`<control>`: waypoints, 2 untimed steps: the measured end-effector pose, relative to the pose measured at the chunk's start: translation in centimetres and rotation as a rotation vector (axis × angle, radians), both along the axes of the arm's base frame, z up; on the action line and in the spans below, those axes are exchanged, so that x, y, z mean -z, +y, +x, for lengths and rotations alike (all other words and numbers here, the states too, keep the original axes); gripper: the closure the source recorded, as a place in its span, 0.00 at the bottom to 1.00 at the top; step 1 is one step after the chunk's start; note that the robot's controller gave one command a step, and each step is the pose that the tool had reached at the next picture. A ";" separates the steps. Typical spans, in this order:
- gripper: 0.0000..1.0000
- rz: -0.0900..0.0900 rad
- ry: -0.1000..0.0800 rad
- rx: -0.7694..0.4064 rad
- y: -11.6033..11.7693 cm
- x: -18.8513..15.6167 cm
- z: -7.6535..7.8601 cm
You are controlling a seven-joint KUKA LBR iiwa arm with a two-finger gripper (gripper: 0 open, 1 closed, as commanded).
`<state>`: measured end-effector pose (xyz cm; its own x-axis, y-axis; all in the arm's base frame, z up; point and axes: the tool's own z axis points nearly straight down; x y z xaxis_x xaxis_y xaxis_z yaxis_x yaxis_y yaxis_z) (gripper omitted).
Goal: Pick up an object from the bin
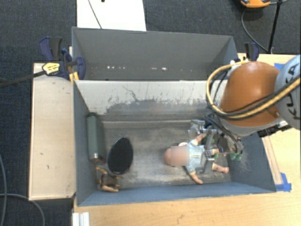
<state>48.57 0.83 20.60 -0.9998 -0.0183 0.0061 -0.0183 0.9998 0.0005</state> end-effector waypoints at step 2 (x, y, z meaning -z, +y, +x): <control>0.00 0.000 -0.012 -0.112 0.2 4.4 2.3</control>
Offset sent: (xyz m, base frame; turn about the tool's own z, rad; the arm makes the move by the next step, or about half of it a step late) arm 0.0574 0.0049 -0.1360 -0.3440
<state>50.86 1.03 16.17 -0.9915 -0.1298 -0.0056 -0.1298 0.9915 -0.0005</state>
